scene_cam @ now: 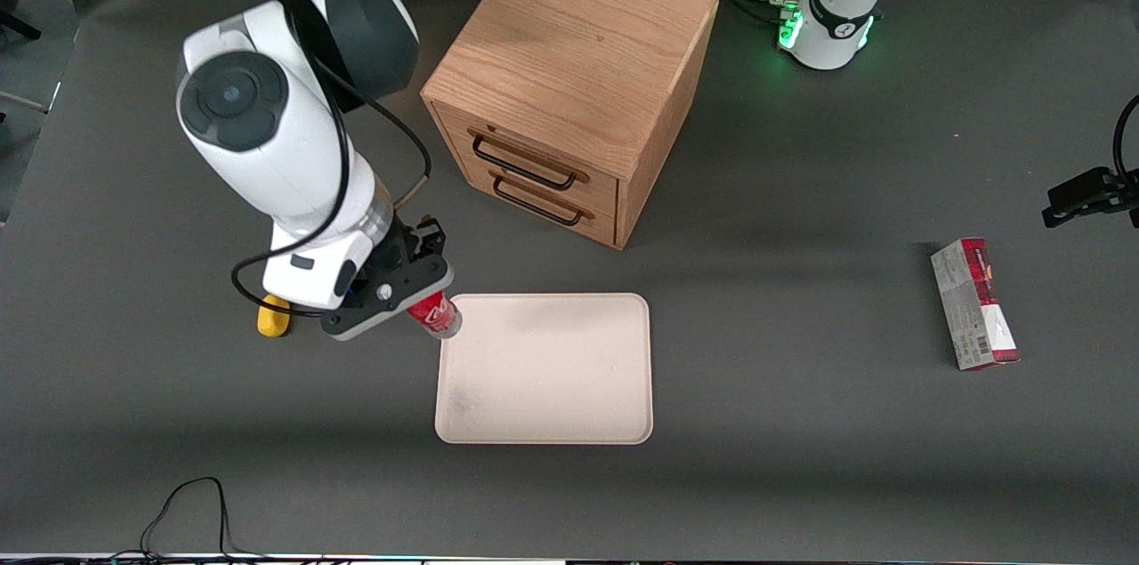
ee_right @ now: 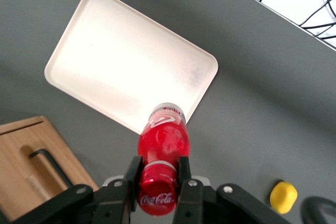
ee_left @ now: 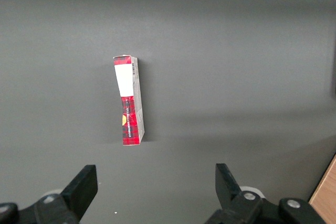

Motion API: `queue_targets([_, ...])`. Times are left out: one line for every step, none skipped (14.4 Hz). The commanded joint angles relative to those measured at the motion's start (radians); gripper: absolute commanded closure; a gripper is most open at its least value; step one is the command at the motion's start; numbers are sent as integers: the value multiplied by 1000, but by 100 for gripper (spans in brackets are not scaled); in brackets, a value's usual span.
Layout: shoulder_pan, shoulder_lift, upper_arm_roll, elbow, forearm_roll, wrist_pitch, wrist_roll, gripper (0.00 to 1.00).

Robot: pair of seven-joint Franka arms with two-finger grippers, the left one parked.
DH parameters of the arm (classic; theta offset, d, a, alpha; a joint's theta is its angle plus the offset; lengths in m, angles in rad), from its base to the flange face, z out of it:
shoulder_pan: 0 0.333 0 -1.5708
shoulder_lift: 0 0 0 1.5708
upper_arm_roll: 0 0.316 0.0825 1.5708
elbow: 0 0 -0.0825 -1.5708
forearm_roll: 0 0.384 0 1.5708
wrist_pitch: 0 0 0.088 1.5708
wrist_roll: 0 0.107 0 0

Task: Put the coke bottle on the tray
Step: 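Lower the held bottle onto the tray surface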

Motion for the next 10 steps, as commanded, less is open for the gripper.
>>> queue_targets([-12,109,6,56,-23,75,6,100])
queue_targets([-12,139,6,57,-23,105,6,100])
queue_targets([-16,159,6,56,-21,133,6,100])
queue_targets([-24,177,7,56,-20,157,3,100])
queue_targets([-25,202,13,56,-20,170,3,100])
queue_targets([-27,222,13,54,-20,181,1,100])
queue_targets([-27,235,12,54,-20,190,3,100])
queue_targets([-28,254,13,54,-20,193,3,100])
queue_targets([-28,268,12,50,-20,211,3,100])
queue_targets([-25,280,10,44,-21,231,4,100])
